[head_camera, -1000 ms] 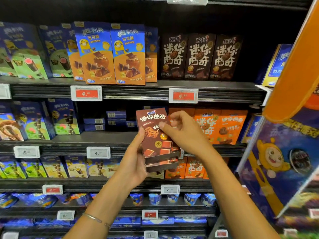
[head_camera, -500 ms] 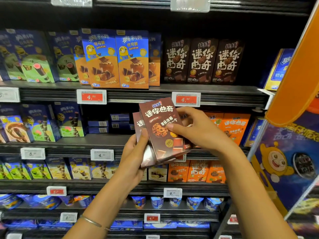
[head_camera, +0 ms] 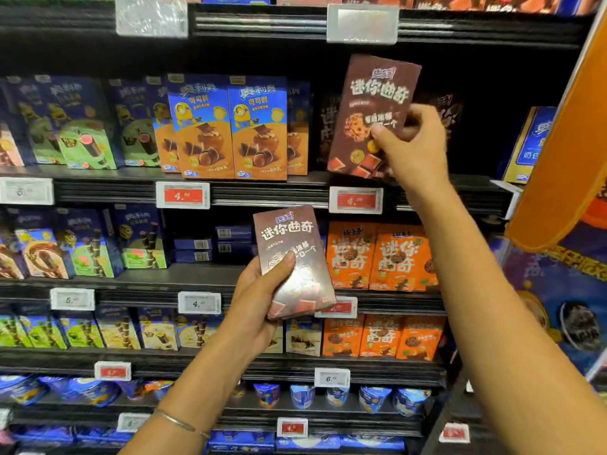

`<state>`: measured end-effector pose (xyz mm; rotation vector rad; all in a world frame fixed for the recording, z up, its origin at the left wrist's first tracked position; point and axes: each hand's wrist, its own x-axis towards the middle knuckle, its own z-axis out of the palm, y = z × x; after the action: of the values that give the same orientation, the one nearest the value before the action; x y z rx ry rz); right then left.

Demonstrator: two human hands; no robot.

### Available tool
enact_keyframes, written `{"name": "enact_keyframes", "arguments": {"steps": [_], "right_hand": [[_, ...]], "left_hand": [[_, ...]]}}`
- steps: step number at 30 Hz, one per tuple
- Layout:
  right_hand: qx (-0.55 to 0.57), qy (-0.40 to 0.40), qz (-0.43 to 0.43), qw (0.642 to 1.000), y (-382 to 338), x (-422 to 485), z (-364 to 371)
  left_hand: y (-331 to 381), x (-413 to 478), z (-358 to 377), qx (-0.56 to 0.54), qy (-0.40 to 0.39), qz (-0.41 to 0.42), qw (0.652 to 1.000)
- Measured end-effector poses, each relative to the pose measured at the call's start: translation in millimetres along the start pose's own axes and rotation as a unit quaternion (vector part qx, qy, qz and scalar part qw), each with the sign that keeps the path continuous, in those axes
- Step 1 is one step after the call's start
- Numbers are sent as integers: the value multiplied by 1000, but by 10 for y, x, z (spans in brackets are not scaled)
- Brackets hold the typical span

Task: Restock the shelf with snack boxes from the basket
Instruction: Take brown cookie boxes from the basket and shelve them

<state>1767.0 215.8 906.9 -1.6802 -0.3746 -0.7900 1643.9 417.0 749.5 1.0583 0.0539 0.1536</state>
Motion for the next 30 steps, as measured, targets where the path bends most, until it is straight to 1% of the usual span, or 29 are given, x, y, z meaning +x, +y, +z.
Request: {"name": "enact_keyframes", "arguments": {"steps": [6,10,15,25,30], "right_hand": [[-117,-17,34,992,262,366,400],[-166,-41,59,983,315,523,565],[-218,-50,62,973,383,618,666],[-259,-66,80,960,399,681,722],[-259,-58,89,960,450,703,715]], "left_hand": [[-9,-8,54,-2,-3,-5,1000],[3,-1,48,2,-3,-7,1000],[23,16,39,10,-1,-11,1000],[46,39,-9,12,-1,-13,1000],[47,45,-4,8,-7,-15,1000]]}}
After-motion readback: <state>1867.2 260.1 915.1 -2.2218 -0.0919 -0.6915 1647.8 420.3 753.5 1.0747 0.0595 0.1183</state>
